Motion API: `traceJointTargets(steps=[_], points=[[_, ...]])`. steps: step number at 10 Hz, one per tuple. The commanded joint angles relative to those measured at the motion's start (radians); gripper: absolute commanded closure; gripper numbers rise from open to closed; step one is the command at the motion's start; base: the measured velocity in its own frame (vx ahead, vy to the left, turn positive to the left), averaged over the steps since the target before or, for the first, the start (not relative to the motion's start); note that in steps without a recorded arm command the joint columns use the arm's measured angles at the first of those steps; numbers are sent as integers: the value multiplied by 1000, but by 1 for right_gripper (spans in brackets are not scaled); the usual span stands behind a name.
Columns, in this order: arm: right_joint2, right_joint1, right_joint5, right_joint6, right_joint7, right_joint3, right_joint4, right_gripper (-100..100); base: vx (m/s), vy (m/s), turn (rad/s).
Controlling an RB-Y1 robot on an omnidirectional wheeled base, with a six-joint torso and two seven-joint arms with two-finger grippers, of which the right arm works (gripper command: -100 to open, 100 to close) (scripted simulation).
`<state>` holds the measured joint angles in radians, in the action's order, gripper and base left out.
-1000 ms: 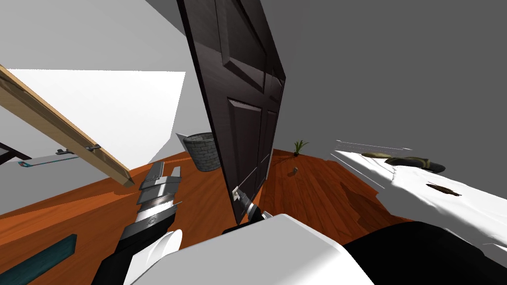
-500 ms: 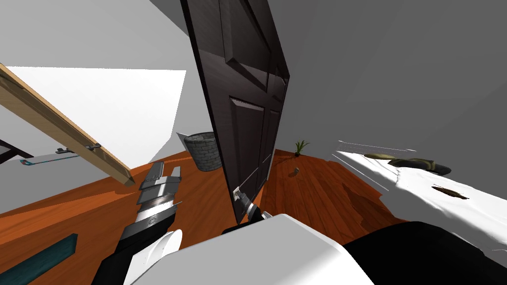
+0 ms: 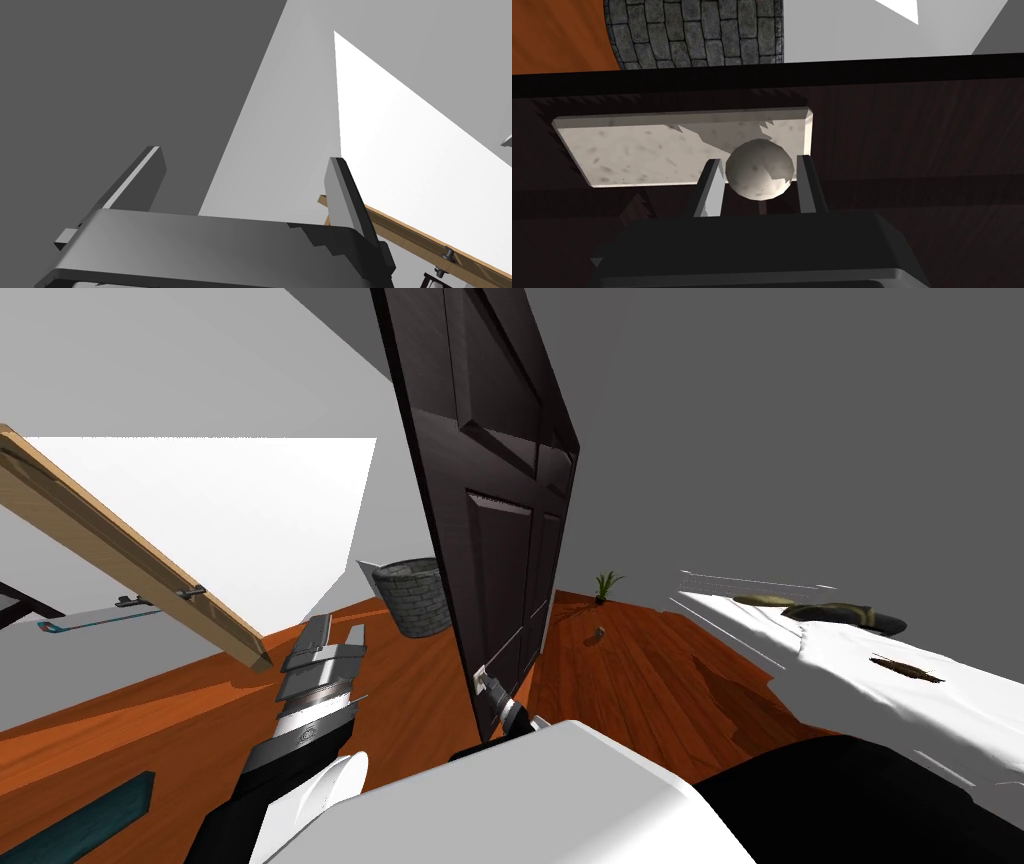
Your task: Push the door open
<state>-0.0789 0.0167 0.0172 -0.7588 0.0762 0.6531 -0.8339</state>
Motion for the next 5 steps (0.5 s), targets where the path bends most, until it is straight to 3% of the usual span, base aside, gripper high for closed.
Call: traceJointTargets(steps=[1,4,5], points=[[0,13,-5,-9,-4,-18,11,100,110,131,-28],[-3,18,-13,-9,-11,-45,18,100,108,147,-30],[-5,22,-19,-8,-18,-71,25,100,126,144,-33]])
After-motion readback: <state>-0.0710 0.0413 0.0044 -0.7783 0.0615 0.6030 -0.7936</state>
